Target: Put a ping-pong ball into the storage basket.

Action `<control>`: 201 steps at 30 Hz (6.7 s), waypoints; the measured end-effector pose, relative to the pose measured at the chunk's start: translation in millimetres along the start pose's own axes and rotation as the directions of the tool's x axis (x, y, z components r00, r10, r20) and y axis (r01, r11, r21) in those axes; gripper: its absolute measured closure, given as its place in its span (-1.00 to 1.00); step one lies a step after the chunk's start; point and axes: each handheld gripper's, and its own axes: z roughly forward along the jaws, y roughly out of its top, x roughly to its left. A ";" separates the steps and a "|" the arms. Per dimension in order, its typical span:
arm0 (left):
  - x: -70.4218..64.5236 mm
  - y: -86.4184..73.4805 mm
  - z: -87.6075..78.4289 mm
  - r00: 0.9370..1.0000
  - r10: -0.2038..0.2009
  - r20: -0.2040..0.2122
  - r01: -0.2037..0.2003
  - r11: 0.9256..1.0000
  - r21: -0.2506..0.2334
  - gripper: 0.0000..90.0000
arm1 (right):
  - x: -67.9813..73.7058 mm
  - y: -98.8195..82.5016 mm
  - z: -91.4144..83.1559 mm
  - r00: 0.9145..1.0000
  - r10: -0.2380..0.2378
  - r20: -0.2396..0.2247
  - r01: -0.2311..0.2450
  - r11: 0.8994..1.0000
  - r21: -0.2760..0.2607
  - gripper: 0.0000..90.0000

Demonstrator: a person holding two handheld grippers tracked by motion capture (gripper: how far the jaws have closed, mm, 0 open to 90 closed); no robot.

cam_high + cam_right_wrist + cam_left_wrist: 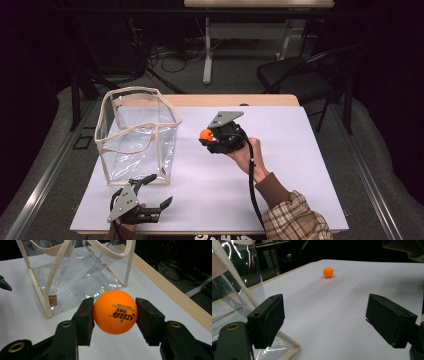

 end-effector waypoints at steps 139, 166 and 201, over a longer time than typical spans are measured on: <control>1.2 -0.9 1.0 1.000 -0.003 0.018 0.003 1.000 0.003 -0.66 | 5.2 133.1 81.0 0.998 -0.055 -0.030 0.056 0.997 0.049 0.12; 0.3 -0.1 1.5 1.000 -0.002 0.030 0.003 1.000 -0.012 -0.66 | 3.4 131.1 114.5 0.998 -0.047 -0.030 0.050 0.994 0.101 0.12; 0.3 0.4 1.0 0.999 -0.001 0.039 0.002 1.000 -0.012 -0.66 | -3.1 115.7 84.5 0.997 0.026 -0.077 -0.025 1.000 0.015 -0.69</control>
